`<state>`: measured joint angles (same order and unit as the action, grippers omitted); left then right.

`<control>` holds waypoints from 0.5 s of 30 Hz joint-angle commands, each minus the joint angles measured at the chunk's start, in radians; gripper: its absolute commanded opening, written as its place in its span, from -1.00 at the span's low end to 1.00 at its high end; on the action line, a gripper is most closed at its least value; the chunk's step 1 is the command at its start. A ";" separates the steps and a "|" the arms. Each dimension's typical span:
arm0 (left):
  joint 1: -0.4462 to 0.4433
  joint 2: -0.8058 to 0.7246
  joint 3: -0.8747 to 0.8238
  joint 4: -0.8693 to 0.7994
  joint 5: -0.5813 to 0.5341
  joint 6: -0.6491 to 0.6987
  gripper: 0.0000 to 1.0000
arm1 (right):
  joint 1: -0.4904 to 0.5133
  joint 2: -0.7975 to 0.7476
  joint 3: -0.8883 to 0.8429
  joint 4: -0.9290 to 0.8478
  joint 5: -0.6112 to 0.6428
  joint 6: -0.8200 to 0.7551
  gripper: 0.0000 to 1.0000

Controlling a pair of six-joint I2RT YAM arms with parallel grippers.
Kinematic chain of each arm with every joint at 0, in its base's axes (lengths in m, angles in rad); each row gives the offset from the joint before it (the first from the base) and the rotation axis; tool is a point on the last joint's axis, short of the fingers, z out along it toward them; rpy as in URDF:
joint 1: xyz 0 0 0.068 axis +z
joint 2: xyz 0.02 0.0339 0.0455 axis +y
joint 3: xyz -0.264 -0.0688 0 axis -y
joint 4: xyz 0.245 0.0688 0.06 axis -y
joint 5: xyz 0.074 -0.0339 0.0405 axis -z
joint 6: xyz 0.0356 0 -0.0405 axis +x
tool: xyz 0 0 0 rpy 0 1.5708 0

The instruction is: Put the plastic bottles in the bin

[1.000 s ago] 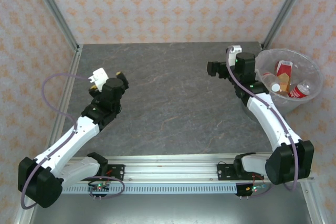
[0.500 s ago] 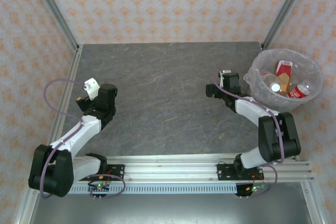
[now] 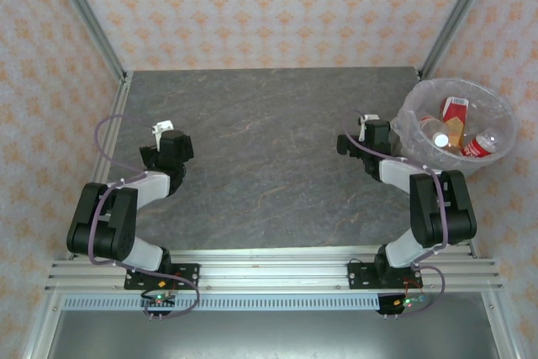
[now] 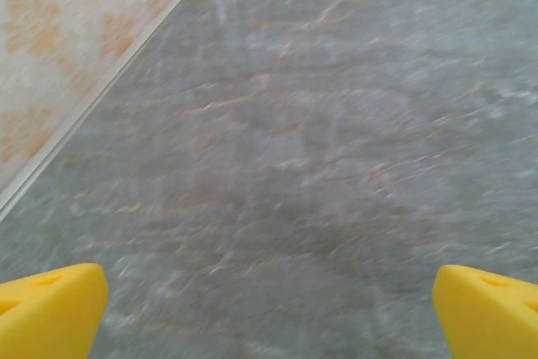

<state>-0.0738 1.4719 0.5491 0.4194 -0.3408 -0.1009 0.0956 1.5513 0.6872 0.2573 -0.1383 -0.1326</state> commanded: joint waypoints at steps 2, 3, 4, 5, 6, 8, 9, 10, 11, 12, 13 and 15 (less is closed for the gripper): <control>-0.004 0.004 -0.139 0.323 0.101 0.088 0.99 | -0.002 -0.048 -0.078 0.151 0.044 -0.038 0.98; -0.003 0.032 -0.174 0.427 0.080 0.089 1.00 | -0.002 -0.052 -0.096 0.181 0.050 -0.042 0.98; -0.002 0.027 -0.177 0.446 0.059 0.078 1.00 | -0.002 -0.059 -0.117 0.218 0.058 -0.042 0.98; -0.002 0.013 -0.149 0.351 0.048 0.060 0.99 | -0.002 -0.065 -0.135 0.249 0.065 -0.044 0.98; -0.005 0.031 -0.153 0.390 0.033 0.071 0.99 | -0.003 -0.072 -0.151 0.274 0.070 -0.043 0.98; -0.006 0.026 -0.148 0.370 0.030 0.066 1.00 | -0.004 -0.088 -0.180 0.312 0.081 -0.039 0.98; -0.008 0.026 -0.148 0.378 0.028 0.067 0.99 | -0.004 -0.096 -0.201 0.340 0.083 -0.038 0.98; -0.007 0.021 -0.144 0.359 0.028 0.064 0.99 | -0.004 -0.107 -0.223 0.378 0.089 -0.034 0.98; -0.008 0.027 -0.149 0.376 0.026 0.068 1.00 | -0.004 -0.120 -0.252 0.410 0.092 -0.032 0.98; -0.008 0.021 -0.143 0.355 0.027 0.063 0.99 | -0.005 -0.127 -0.276 0.448 0.092 -0.030 0.98; -0.008 0.026 -0.147 0.372 0.025 0.067 1.00 | -0.005 -0.136 -0.300 0.484 0.092 -0.029 0.98; -0.009 0.024 -0.146 0.366 0.026 0.066 0.99 | -0.007 -0.146 -0.342 0.552 0.088 -0.026 0.98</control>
<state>-0.0784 1.4975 0.3908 0.7361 -0.2916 -0.0505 0.0944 1.4303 0.3897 0.6437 -0.0704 -0.1577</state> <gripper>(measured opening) 0.998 0.992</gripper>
